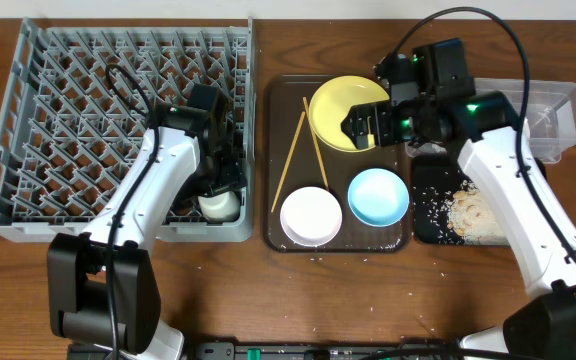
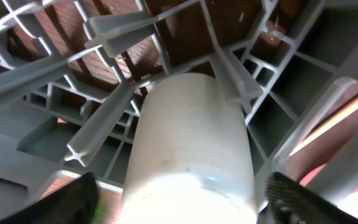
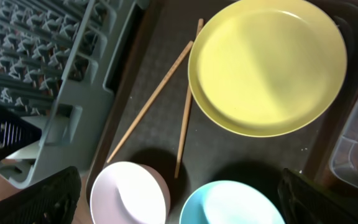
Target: Sort waste into correct bins and load items into the dishwasher
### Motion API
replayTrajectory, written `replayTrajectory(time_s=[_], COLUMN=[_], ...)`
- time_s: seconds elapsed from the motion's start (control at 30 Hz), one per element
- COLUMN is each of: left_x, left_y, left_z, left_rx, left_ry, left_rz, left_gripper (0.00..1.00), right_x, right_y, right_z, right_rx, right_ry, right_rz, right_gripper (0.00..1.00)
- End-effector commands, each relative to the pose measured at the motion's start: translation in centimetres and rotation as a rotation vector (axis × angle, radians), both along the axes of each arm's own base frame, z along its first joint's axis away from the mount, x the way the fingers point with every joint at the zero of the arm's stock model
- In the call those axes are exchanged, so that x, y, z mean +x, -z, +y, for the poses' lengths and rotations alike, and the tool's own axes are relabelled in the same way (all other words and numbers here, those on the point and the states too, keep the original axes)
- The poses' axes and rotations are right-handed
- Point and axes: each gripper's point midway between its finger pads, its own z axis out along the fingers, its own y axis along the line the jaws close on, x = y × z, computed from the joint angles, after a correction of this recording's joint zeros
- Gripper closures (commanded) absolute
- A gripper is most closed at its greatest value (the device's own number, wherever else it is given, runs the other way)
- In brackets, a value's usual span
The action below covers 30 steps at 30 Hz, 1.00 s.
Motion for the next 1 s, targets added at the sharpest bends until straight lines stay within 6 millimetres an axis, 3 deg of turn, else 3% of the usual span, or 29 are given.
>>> replayTrajectory(time_s=[0.0, 0.23, 0.37, 0.5, 0.8, 0.97], left_x=[0.1, 0.8, 0.7, 0.1, -1.2, -1.1], left_y=[-0.4, -4.6, -7.7, -9.7, -9.7, -9.2], left_z=[0.1, -0.3, -1.4, -3.2, -8.1, -10.7], left_rx=[0.010, -0.025, -0.056, -0.082, -0.120, -0.140], left_ry=[-0.004, 0.005, 0.048, 0.106, 0.247, 0.312], left_rz=[-0.014, -0.143, -0.256, -0.327, -0.343, -0.360], left_gripper=[0.09, 0.09, 0.09, 0.10, 0.14, 0.14], right_x=[-0.3, -0.9, -0.8, -0.8, -0.4, 0.1], right_y=[-0.3, 0.2, 0.2, 0.2, 0.4, -1.4], right_z=[0.4, 0.2, 0.1, 0.1, -0.8, -3.1], right_rx=[-0.042, -0.066, -0.065, -0.062, -0.084, -0.048], right_ry=[-0.014, -0.009, 0.008, 0.014, 0.090, 0.187], right_rz=[-0.027, -0.002, 0.002, 0.004, 0.014, -0.007], right_gripper=[0.01, 0.02, 0.02, 0.03, 0.08, 0.11])
